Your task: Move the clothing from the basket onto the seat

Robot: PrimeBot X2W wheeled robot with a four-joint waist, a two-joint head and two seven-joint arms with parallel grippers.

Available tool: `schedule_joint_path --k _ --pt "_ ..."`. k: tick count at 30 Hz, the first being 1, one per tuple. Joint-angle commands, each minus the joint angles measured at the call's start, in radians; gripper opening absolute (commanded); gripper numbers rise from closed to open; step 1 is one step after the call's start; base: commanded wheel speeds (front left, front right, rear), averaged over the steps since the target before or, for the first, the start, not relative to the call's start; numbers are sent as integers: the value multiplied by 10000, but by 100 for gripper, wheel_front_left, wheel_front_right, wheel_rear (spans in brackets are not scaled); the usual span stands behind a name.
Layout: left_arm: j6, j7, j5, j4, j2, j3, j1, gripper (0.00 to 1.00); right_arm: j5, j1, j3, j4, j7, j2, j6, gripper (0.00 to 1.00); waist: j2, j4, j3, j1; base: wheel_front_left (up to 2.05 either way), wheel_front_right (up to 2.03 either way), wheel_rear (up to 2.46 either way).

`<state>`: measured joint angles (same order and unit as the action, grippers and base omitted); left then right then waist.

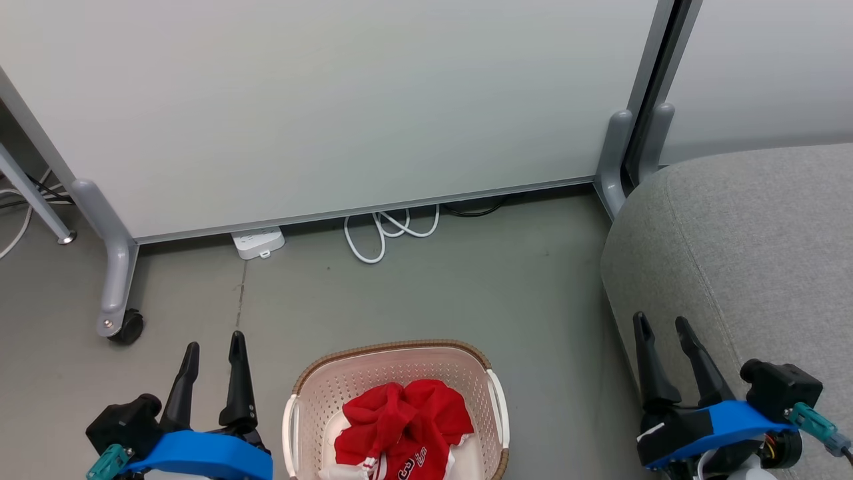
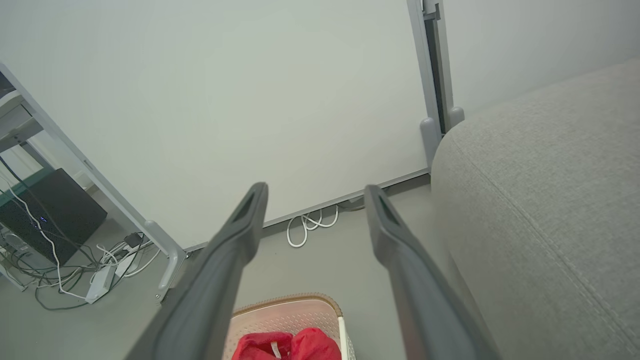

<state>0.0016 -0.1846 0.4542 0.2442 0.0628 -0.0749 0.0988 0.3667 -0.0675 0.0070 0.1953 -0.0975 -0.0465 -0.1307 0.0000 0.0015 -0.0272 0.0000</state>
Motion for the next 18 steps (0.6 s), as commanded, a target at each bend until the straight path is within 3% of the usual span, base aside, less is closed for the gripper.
schedule_joint_path --k 1,18 --pt "-21 -105 -261 -33 44 12 165 100 -315 -136 32 -109 -92 -50 -1 100 0 -5 0 0 0 0 0" --pt "-98 -437 -1344 187 -25 74 106 100 -1604 -115 95 -104 -359 -55 1 100 0 31 25 0 0 0 0"
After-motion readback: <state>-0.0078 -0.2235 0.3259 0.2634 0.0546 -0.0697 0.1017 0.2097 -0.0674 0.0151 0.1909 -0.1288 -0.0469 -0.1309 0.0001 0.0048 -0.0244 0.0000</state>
